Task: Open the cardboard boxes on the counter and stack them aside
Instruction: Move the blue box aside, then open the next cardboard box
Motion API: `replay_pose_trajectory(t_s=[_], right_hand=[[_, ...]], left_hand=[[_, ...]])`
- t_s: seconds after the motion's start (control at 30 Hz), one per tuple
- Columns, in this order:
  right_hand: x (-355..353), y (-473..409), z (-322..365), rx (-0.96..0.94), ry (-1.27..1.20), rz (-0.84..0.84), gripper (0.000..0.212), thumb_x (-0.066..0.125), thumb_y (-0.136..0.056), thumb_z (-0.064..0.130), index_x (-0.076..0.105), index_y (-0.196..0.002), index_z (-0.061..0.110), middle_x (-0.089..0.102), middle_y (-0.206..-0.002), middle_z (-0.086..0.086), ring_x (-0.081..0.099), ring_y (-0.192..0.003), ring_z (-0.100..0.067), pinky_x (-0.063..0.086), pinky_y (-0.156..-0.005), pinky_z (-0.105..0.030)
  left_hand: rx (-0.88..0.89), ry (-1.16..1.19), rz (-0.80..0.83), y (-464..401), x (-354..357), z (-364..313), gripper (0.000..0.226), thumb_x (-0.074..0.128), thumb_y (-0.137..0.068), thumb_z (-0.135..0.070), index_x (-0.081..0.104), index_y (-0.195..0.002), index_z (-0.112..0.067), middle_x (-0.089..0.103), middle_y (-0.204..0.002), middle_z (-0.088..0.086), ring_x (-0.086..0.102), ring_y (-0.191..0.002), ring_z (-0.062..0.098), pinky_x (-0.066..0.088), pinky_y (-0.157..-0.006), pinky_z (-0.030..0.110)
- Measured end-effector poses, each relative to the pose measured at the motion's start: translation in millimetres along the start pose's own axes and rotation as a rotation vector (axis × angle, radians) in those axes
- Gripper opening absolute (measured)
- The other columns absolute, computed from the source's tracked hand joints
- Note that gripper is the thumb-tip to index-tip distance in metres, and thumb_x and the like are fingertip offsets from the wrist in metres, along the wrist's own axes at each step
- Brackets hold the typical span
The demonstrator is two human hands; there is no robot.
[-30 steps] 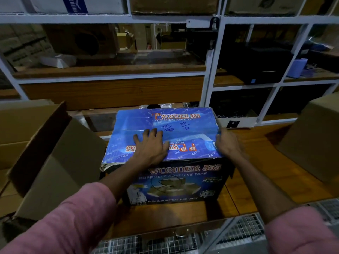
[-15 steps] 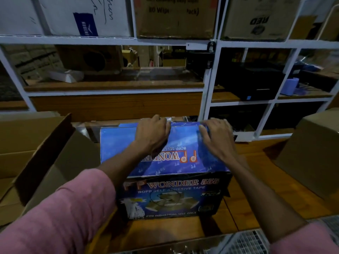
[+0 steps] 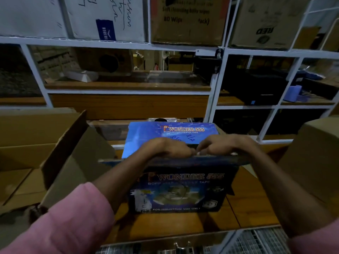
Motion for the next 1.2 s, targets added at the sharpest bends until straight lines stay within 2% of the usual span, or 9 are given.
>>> replay_pose_trajectory(t_s=[0.1, 0.23, 0.37, 0.5, 0.6, 0.7, 0.8, 1.0, 1.2], right_hand=[[43, -9, -2, 0.008, -0.041, 0.061, 0.043, 0.062, -0.090, 0.039, 0.056, -0.132, 0.032, 0.059, -0.123, 0.008, 0.057, -0.112, -0.014, 0.049, -0.097, -0.036], [83, -23, -5, -0.006, 0.015, -0.068, 0.031, 0.066, -0.088, 0.035, 0.059, -0.116, 0.025, 0.065, -0.106, 0.004, 0.063, -0.102, -0.019, 0.052, -0.088, -0.038], [90, -25, -3, -0.023, 0.133, -0.421, 0.012, 0.062, -0.089, 0.029, 0.055, -0.098, 0.033, 0.065, -0.100, 0.008, 0.061, -0.102, -0.018, 0.042, -0.091, -0.040], [92, -19, -2, -0.041, 0.154, -0.514, 0.011, 0.060, -0.090, 0.028, 0.053, -0.096, 0.032, 0.068, -0.103, 0.006, 0.061, -0.101, -0.019, 0.037, -0.089, -0.039], [96, -17, -3, -0.062, 0.120, -0.538, 0.006, 0.059, -0.092, 0.031, 0.054, -0.094, 0.033, 0.066, -0.096, 0.008, 0.060, -0.095, -0.015, 0.038, -0.095, -0.040], [99, -8, -14, -0.079, 0.096, -0.524, 0.010, 0.059, -0.093, 0.036, 0.053, -0.088, 0.030, 0.062, -0.085, 0.009, 0.058, -0.086, -0.013, 0.038, -0.094, -0.041], [101, 8, -37, -0.083, 0.120, -0.492, 0.010, 0.057, -0.093, 0.036, 0.054, -0.088, 0.029, 0.063, -0.086, 0.010, 0.060, -0.090, -0.013, 0.038, -0.087, -0.039], [108, 13, -50, -0.068, 0.174, -0.408, 0.012, 0.054, -0.096, 0.041, 0.057, -0.091, 0.030, 0.062, -0.085, 0.011, 0.059, -0.086, -0.009, 0.035, -0.078, -0.034], [94, -8, -49, -0.015, -0.372, -0.177, 0.054, 0.033, -0.099, 0.062, 0.069, -0.098, 0.023, 0.069, -0.095, 0.004, 0.066, -0.089, -0.009, 0.051, -0.082, -0.031]], left_hand=[[0.034, -0.003, 0.024, -7, 32, -2, 0.038, 0.043, -0.102, -0.042, 0.055, -0.130, -0.019, 0.058, -0.129, 0.007, 0.056, -0.112, 0.021, 0.043, -0.092, 0.038], [-0.047, -0.141, -0.252, -27, 64, 12, 0.047, 0.062, -0.091, -0.020, 0.048, -0.135, -0.010, 0.058, -0.129, 0.013, 0.058, -0.108, 0.030, 0.046, -0.083, 0.040], [-0.034, -0.094, -0.469, -38, 67, 19, 0.030, 0.052, -0.098, -0.024, 0.051, -0.124, -0.010, 0.061, -0.123, 0.014, 0.060, -0.106, 0.031, 0.044, -0.085, 0.040], [-0.104, 0.112, -0.443, -55, 62, 27, 0.028, 0.041, -0.102, -0.035, 0.050, -0.114, -0.013, 0.062, -0.117, 0.015, 0.059, -0.107, 0.034, 0.043, -0.101, 0.053], [-0.271, 0.073, -0.468, -59, 58, 42, 0.054, 0.030, -0.103, -0.052, 0.048, -0.132, -0.010, 0.044, -0.146, 0.018, 0.017, -0.149, 0.043, 0.014, -0.115, 0.069], [-0.391, -0.083, -0.601, -36, 43, 68, 0.073, 0.035, -0.100, -0.058, 0.028, -0.154, -0.010, 0.012, -0.165, 0.018, -0.009, -0.151, 0.047, 0.008, -0.110, 0.077], [-0.520, -0.230, -0.705, -10, 32, 112, 0.071, 0.041, -0.097, -0.053, 0.029, -0.153, -0.011, 0.009, -0.167, 0.017, -0.017, -0.149, 0.049, -0.008, -0.100, 0.087], [-0.574, 0.159, -0.701, 13, 51, 179, 0.067, 0.060, -0.091, -0.018, 0.024, -0.148, -0.016, 0.042, -0.143, 0.019, 0.043, -0.131, 0.043, 0.044, -0.093, 0.056], [-0.465, 0.341, -0.815, 13, 55, 181, 0.092, 0.064, -0.091, -0.011, 0.001, -0.157, -0.024, 0.057, -0.130, 0.018, 0.058, -0.118, 0.038, 0.051, -0.090, 0.051]])
Point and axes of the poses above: each hand's wrist, its own y-axis away from the middle knuckle, its own x-axis out of the palm, z = x × y, the point moved 8 cm from there along -y, towards the middle knuckle
